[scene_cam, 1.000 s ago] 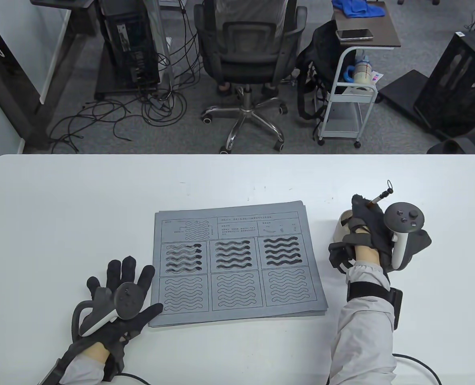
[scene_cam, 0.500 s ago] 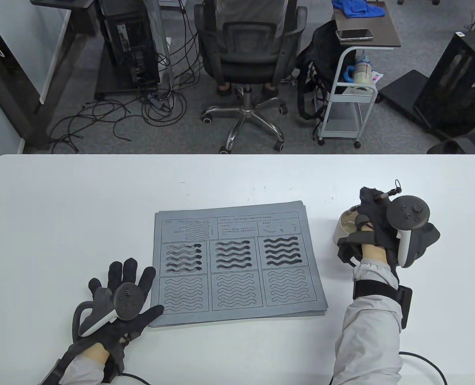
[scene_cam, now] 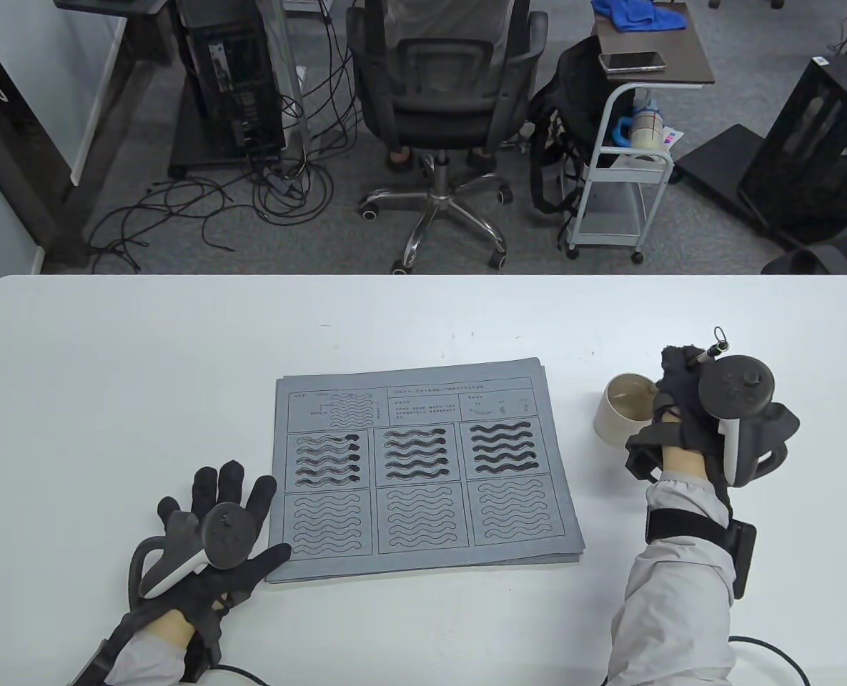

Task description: Trace patterns on water writing practice cloth with Chinese brush

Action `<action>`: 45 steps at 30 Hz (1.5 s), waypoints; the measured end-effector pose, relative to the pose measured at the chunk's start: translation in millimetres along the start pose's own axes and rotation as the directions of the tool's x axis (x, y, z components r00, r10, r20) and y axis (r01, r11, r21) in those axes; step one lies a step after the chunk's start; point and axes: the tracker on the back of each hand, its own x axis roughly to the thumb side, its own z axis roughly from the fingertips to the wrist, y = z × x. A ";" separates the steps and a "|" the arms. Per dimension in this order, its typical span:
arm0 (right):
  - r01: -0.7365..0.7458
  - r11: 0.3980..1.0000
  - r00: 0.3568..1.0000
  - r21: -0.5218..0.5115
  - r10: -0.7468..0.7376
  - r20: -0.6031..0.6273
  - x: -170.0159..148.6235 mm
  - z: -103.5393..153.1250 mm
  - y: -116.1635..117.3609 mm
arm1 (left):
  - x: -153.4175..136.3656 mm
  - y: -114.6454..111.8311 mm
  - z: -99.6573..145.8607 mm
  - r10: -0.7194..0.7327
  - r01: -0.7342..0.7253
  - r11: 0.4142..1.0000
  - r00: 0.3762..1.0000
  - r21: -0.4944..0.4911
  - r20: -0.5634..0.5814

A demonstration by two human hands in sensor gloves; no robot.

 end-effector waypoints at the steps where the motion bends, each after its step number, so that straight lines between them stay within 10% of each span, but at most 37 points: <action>1: -0.006 1.000 1.000 -0.001 0.006 0.003 0.1 0.2 -0.8 | 0.0 0.0 0.0 0.000 0.000 1.000 1.000 -0.001 0.000; 45: -0.136 0.971 0.989 -0.199 0.145 0.031 -2.8 26.4 -21.6 | -22.9 6.7 -5.3 0.038 -0.039 0.999 0.990 -0.001 -0.139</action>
